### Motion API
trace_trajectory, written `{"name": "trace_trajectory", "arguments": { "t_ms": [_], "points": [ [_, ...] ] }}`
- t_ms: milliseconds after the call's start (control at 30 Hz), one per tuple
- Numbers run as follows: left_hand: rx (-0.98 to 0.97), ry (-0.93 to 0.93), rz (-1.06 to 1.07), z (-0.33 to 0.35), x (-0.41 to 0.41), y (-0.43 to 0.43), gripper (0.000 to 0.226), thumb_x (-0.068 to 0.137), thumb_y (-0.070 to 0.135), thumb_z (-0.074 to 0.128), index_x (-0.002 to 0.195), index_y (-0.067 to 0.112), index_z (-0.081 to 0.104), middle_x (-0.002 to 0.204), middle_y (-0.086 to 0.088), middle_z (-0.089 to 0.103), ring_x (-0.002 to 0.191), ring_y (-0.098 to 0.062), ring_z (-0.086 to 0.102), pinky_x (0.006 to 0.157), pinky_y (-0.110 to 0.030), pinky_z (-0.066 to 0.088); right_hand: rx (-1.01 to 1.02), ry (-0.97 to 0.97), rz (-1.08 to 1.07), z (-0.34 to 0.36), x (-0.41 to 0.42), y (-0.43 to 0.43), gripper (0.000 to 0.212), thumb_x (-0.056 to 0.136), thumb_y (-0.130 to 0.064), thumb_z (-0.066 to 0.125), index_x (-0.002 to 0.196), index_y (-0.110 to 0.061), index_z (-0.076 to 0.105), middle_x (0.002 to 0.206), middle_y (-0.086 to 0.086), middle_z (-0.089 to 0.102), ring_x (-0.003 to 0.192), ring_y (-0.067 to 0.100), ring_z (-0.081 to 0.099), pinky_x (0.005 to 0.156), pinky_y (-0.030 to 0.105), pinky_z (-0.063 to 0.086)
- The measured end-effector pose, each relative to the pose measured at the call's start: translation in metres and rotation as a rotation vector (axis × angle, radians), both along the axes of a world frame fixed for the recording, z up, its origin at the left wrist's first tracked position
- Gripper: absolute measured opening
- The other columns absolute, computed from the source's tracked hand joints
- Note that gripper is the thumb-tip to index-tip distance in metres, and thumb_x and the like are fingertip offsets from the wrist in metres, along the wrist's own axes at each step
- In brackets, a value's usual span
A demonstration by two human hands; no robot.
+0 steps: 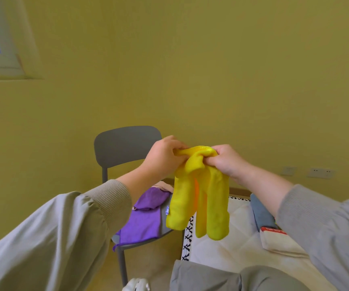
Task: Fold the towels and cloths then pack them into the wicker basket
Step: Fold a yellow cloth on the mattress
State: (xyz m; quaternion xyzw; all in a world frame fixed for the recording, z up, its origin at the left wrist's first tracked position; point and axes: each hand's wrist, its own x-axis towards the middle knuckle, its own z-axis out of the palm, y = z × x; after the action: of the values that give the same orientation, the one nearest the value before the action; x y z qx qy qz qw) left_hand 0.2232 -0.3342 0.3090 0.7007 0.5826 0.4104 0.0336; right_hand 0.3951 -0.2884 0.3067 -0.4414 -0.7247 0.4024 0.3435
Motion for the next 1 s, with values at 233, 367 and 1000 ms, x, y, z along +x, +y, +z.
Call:
{"name": "trace_trajectory", "arguments": {
  "t_ms": [233, 367, 1000],
  "points": [
    [0.165, -0.072, 0.075, 0.002, 0.003, 0.003, 0.016, 0.09, 0.017, 0.063, 0.1, 0.01, 0.074, 0.103, -0.003, 0.065, 0.095, -0.018, 0.054, 0.08, -0.024, 0.039, 0.206, -0.278, -0.018, 0.0, 0.004, 0.008, 0.025, 0.081, -0.002, 0.061, 0.064, -0.018, 0.054, 0.067, 0.002, 0.054, 0.067, 0.016, 0.047, 0.06, 0.029, 0.034],
    [0.08, -0.194, 0.135, 0.003, 0.002, 0.008, 0.016, 0.094, 0.019, 0.057, 0.098, 0.009, 0.069, 0.082, 0.001, 0.06, 0.081, -0.018, 0.052, 0.067, -0.023, 0.034, 0.245, -0.356, -0.11, -0.003, 0.007, 0.014, 0.024, 0.079, -0.013, 0.068, 0.062, -0.022, 0.054, 0.063, -0.003, 0.053, 0.065, 0.017, 0.049, 0.058, 0.028, 0.035],
    [-0.057, -0.717, 0.386, -0.017, -0.041, 0.015, 0.011, 0.09, 0.026, 0.065, 0.095, 0.017, 0.068, 0.091, 0.002, 0.061, 0.095, -0.022, 0.058, 0.087, -0.037, 0.051, 0.022, -0.178, -0.369, -0.01, 0.063, 0.052, 0.009, 0.077, -0.005, 0.073, 0.076, -0.006, 0.064, 0.075, 0.012, 0.058, 0.073, 0.022, 0.053, 0.06, 0.028, 0.036]
  ]
}}
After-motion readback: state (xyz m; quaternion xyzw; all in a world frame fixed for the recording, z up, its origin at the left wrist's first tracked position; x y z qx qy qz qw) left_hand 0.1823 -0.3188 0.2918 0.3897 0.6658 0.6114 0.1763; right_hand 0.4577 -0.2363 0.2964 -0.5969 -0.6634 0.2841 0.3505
